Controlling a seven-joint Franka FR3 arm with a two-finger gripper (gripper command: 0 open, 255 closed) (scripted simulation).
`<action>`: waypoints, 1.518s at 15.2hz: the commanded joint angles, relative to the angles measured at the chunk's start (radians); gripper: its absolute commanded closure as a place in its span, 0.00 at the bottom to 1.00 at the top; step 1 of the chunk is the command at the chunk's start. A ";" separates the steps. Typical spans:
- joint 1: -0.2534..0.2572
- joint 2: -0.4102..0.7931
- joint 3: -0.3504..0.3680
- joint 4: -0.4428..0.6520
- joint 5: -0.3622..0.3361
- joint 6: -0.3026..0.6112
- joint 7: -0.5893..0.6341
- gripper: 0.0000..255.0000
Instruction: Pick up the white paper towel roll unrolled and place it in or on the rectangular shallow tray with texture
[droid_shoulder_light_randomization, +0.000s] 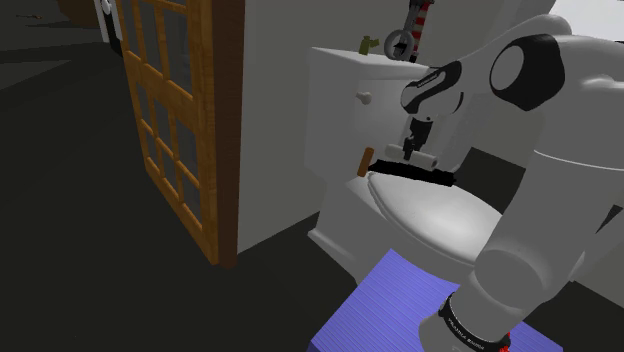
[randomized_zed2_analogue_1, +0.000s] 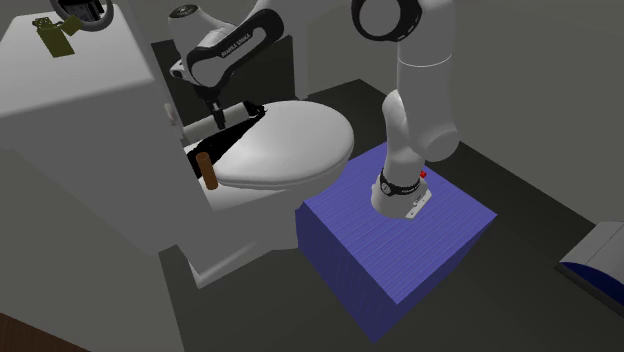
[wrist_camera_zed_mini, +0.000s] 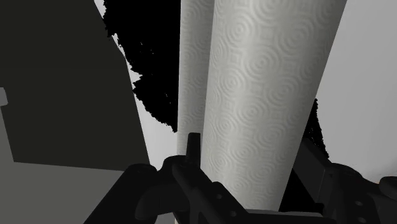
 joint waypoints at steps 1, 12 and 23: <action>-0.001 0.003 0.001 -0.014 0.002 0.018 0.000 1.00; -0.001 0.004 0.001 -0.014 0.002 0.017 0.000 0.00; 0.021 -0.062 -0.004 0.042 -0.036 -0.097 0.026 0.00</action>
